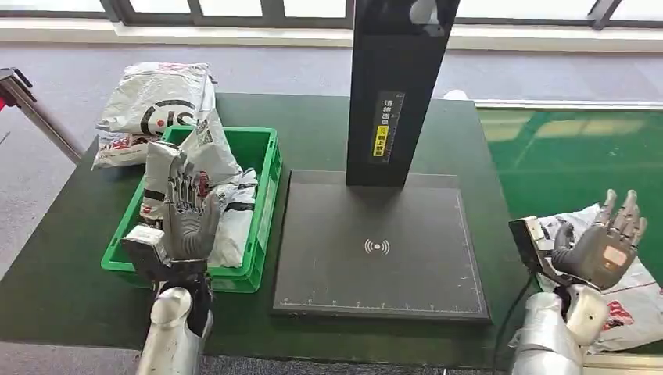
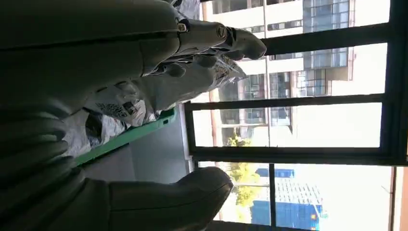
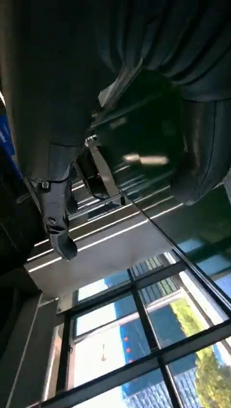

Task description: Moved the parcel from conveyor to table for the left to box.

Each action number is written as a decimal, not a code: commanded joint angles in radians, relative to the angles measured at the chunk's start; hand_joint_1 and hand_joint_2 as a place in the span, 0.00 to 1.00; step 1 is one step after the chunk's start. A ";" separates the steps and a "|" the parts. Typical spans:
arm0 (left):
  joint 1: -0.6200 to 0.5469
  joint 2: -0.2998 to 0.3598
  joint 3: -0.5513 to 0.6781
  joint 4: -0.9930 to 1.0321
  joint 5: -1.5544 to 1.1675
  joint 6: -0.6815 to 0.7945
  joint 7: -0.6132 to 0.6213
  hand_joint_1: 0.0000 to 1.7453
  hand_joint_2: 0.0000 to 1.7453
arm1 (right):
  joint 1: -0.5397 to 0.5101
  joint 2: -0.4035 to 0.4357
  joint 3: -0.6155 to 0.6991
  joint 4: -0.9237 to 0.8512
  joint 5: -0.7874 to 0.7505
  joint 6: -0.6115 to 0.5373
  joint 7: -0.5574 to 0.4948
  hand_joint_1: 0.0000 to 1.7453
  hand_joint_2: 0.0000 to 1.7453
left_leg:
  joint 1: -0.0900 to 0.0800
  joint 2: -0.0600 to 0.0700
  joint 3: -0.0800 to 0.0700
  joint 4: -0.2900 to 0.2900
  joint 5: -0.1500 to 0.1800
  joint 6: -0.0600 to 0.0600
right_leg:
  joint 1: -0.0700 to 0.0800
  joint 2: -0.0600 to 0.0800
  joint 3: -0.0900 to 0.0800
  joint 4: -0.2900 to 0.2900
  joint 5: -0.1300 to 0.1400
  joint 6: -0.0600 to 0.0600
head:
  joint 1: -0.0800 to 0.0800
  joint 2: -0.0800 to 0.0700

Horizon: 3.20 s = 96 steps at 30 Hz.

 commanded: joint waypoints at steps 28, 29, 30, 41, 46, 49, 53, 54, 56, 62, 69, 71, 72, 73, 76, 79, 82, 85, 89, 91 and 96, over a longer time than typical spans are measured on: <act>0.050 0.079 -0.085 0.002 0.004 0.043 0.001 0.00 1.00 | -0.073 -0.248 0.226 0.625 0.080 0.000 0.698 0.00 1.00 | 0.001 0.003 0.004 -0.002 0.000 0.000 | 0.001 0.002 0.004 -0.003 0.001 -0.002 | 0.000 0.000; 0.049 0.079 -0.084 0.003 0.004 0.042 0.001 0.00 1.00 | -0.080 -0.257 0.246 0.662 0.080 0.000 0.721 0.00 1.00 | 0.001 0.001 0.002 -0.001 0.000 0.000 | 0.001 0.001 0.003 -0.001 0.001 -0.001 | 0.000 0.000; 0.049 0.079 -0.084 0.003 0.004 0.042 0.001 0.00 1.00 | -0.080 -0.257 0.246 0.662 0.080 0.000 0.721 0.00 1.00 | 0.001 0.003 0.003 -0.002 0.000 0.000 | 0.001 0.002 0.004 -0.002 0.001 -0.002 | 0.000 0.000; 0.036 0.081 -0.077 0.017 -0.002 0.041 0.001 0.00 1.00 | -0.101 -0.284 0.367 0.758 0.080 0.123 0.858 0.06 1.00 | 0.000 0.003 0.003 -0.002 0.000 0.000 | 0.001 0.001 0.003 -0.002 0.001 -0.001 | 0.000 0.000; 0.027 0.072 -0.057 0.025 0.010 0.007 0.001 0.00 1.00 | -0.087 -0.285 0.383 0.746 0.080 0.179 0.894 1.00 1.00 | 0.000 0.001 0.002 -0.001 0.000 0.000 | 0.000 0.000 0.002 -0.001 0.000 -0.001 | 0.000 0.000; 0.025 0.072 -0.055 0.028 0.010 -0.001 0.001 0.00 1.00 | -0.090 -0.284 0.378 0.756 0.074 0.206 0.902 1.00 1.00 | 0.000 0.000 0.001 -0.001 0.000 0.000 | 0.001 -0.001 0.002 -0.001 0.000 -0.001 | 0.000 0.000; 0.021 0.072 -0.054 0.031 0.009 -0.003 0.001 0.00 1.00 | -0.089 -0.286 0.376 0.761 0.074 0.225 0.903 1.00 1.00 | 0.001 0.000 0.003 -0.001 0.000 0.000 | 0.001 -0.001 0.003 -0.002 0.000 -0.001 | 0.000 0.000; 0.017 0.073 -0.053 0.036 0.008 -0.011 0.001 0.00 1.00 | -0.092 -0.288 0.370 0.768 0.070 0.287 0.907 1.00 1.00 | 0.000 0.000 0.002 -0.001 0.000 0.000 | 0.001 -0.001 0.002 -0.001 0.000 -0.001 | 0.000 0.000; 0.009 0.075 -0.052 0.045 0.008 -0.016 0.001 0.00 1.00 | -0.090 -0.290 0.366 0.772 0.069 0.338 0.914 1.00 1.00 | 0.000 0.000 0.002 -0.001 0.000 0.000 | 0.001 -0.001 0.003 -0.001 0.000 -0.001 | 0.000 0.000; 0.004 0.077 -0.051 0.050 0.011 -0.018 0.001 0.00 1.00 | -0.088 -0.286 0.360 0.769 0.064 0.377 0.899 1.00 1.00 | 0.001 0.001 0.006 -0.002 0.001 0.000 | 0.002 -0.001 0.006 -0.003 0.001 -0.001 | 0.000 0.000; 0.022 0.075 -0.049 0.035 0.012 -0.006 0.001 0.00 1.00 | -0.090 -0.279 0.360 0.726 0.074 0.202 0.863 1.00 1.00 | 0.002 0.000 0.007 -0.001 0.001 0.000 | 0.002 -0.001 0.008 -0.003 0.001 -0.001 | 0.000 0.000; 0.035 0.075 -0.049 0.024 0.012 0.002 0.001 0.00 1.00 | -0.104 -0.279 0.346 0.729 0.062 0.047 0.818 1.00 1.00 | 0.001 0.001 0.007 -0.002 0.000 0.000 | 0.001 0.000 0.008 -0.003 0.001 -0.001 | 0.000 0.000; 0.035 0.075 -0.049 0.024 0.012 0.002 0.001 0.00 1.00 | -0.104 -0.279 0.346 0.729 0.062 0.047 0.818 1.00 1.00 | 0.001 0.002 0.007 -0.003 0.001 0.000 | 0.002 0.000 0.008 -0.004 0.001 -0.002 | 0.000 0.000; 0.041 0.074 -0.050 0.022 0.012 0.006 0.001 0.00 1.00 | -0.084 -0.257 0.329 0.612 0.044 0.000 0.765 1.00 1.00 | 0.001 0.002 0.007 -0.002 0.000 0.000 | 0.001 0.001 0.007 -0.003 0.001 -0.001 | 0.000 0.000; 0.045 0.067 -0.053 0.025 0.009 0.016 0.001 0.00 1.00 | -0.003 -0.163 0.231 0.234 0.010 0.000 0.617 1.00 1.00 | 0.000 0.001 0.005 -0.001 0.000 0.000 | 0.000 0.000 0.006 -0.001 0.001 -0.001 | 0.000 0.000; 0.044 0.064 -0.058 0.029 0.006 0.023 0.001 0.00 1.00 | 0.016 -0.091 0.118 0.049 -0.012 0.000 0.469 1.00 1.00 | 0.000 0.003 0.006 -0.002 0.000 0.000 | 0.000 0.002 0.006 -0.001 0.001 -0.002 | 0.000 0.000; 0.035 0.063 -0.065 0.040 0.005 0.028 0.001 0.00 1.00 | -0.025 -0.008 -0.065 -0.119 -0.054 0.000 0.209 1.00 1.00 | 0.000 0.001 0.004 -0.001 0.000 0.000 | 0.000 0.000 0.004 0.000 0.000 -0.001 | 0.000 0.000; 0.029 0.064 -0.068 0.047 0.006 0.029 0.001 0.00 1.00 | -0.066 0.032 -0.186 -0.168 -0.082 0.000 0.035 1.00 1.00 | -0.001 0.001 0.003 0.000 0.000 0.000 | 0.000 0.000 0.003 0.001 0.000 -0.002 | 0.000 0.000; 0.014 0.064 -0.069 0.061 0.009 0.041 0.001 0.00 1.00 | -0.129 0.076 -0.289 -0.198 -0.115 0.000 -0.155 1.00 1.00 | 0.001 -0.001 0.003 0.000 0.000 0.000 | 0.001 -0.002 0.004 0.000 0.000 -0.001 | 0.000 0.000; 0.017 0.065 -0.070 0.057 0.012 0.045 0.001 0.00 1.00 | -0.137 0.087 -0.284 -0.197 -0.100 0.000 -0.155 1.00 1.00 | 0.000 -0.003 0.003 0.000 0.001 0.000 | 0.000 -0.004 0.004 0.000 0.000 -0.001 | 0.000 0.000; 0.025 0.067 -0.073 0.047 0.013 0.045 0.001 0.00 1.00 | -0.144 0.093 -0.301 -0.193 -0.067 0.000 -0.155 1.00 1.00 | 0.000 -0.001 0.003 -0.001 0.000 0.000 | 0.000 -0.001 0.004 -0.001 0.000 -0.001 | 0.000 0.000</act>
